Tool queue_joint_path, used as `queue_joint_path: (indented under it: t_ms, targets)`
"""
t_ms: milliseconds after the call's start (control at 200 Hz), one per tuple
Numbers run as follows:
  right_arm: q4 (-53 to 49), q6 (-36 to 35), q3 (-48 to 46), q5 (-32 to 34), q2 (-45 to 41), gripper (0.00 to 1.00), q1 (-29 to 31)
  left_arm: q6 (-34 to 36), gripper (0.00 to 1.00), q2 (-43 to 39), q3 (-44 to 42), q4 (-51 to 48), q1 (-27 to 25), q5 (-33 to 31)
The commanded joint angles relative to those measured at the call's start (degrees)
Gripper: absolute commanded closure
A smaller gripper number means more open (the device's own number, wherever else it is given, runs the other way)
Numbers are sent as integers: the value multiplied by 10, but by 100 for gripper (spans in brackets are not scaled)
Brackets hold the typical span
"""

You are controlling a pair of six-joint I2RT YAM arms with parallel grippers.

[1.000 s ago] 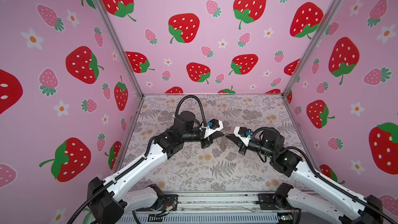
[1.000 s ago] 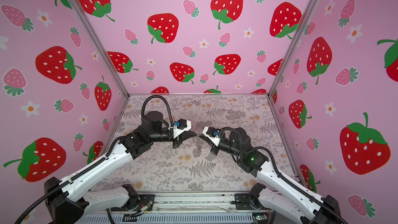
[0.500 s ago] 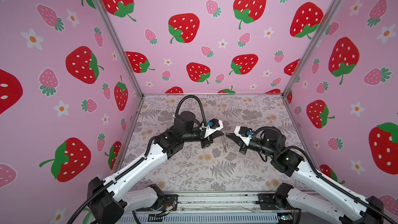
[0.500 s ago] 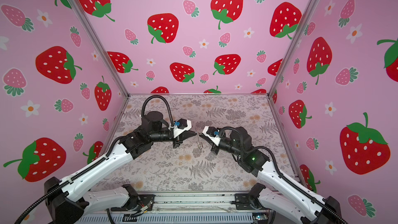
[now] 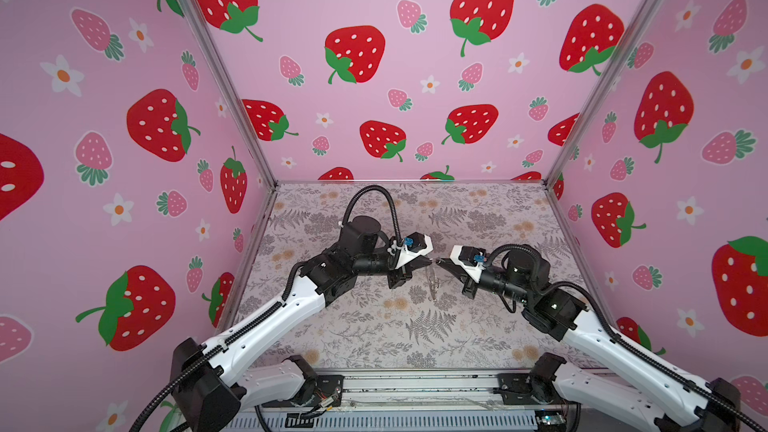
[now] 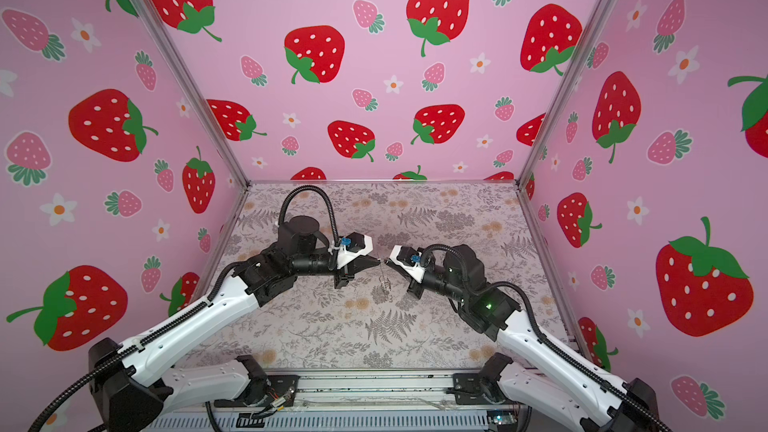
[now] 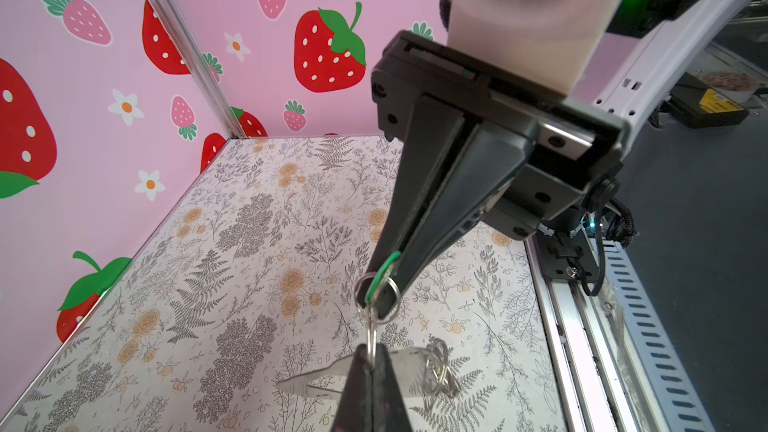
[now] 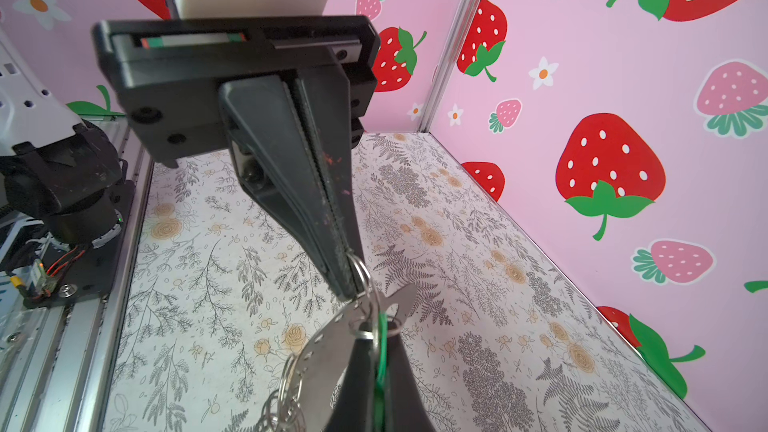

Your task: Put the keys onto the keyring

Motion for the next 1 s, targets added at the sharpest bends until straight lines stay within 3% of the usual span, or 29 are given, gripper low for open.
queue_joint_path:
  t_ms: [0, 230, 565, 996]
  targets:
    - [-3, -34, 34, 17, 2, 100, 0, 19, 100, 7, 18, -32, -6, 20]
    - [-45, -93, 54, 16, 2, 100, 2, 26, 100, 14, 25, -50, -6, 29]
    - [-188, -201, 115, 60, 30, 100, 6, 2, 100, 5, 3, -12, 3, 41]
    - [-250, -228, 165, 86, 63, 100, 21, -21, 100, -4, -27, 33, 9, 54]
